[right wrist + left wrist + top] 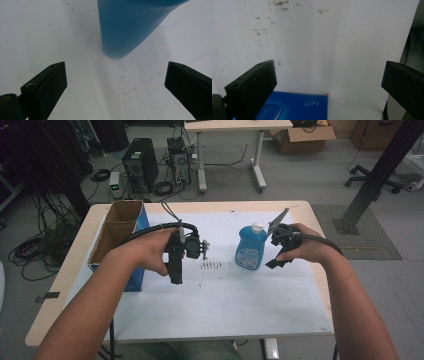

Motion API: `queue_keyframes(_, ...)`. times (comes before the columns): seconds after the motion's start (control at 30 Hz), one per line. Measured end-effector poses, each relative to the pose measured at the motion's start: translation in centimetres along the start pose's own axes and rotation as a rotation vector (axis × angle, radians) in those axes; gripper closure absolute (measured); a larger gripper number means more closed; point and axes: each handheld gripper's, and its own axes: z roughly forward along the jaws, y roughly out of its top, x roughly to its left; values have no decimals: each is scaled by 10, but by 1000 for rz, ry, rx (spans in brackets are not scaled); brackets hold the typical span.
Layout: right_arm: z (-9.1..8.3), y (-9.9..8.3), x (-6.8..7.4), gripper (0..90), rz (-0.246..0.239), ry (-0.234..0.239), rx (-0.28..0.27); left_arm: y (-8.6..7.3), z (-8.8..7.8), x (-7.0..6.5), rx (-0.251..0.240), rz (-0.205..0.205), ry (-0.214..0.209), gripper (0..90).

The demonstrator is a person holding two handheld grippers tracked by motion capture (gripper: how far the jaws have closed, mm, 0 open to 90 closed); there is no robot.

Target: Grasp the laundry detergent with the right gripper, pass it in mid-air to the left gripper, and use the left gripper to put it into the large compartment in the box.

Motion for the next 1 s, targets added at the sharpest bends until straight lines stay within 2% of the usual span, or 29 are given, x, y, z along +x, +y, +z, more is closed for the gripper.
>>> queue_keyframes(0.2, 3, -2, 2, 41, 6, -4, -39, 1, 1, 0, 1, 0, 1, 2)
queue_keyframes(0.4, 9, -4, 2, 40, 19, 2, -109, 3, 1, 0, -4, 2, 1, 2)
queue_keyframes(0.63, 15, -8, -1, 38, 58, -4, -191, 5, 1, 0, 0, 6, 2, 2)
queue_keyframes(0.73, 18, -8, 1, 37, 58, -7, -203, 6, 1, 0, 1, 10, 0, 2)
queue_keyframes(0.93, 21, -10, 2, 36, 67, 0, -269, 7, 0, 0, -3, 11, 1, 2)
queue_keyframes(1.0, 22, -10, 2, 35, 66, -11, -283, 7, 1, -1, -1, 11, 1, 2)
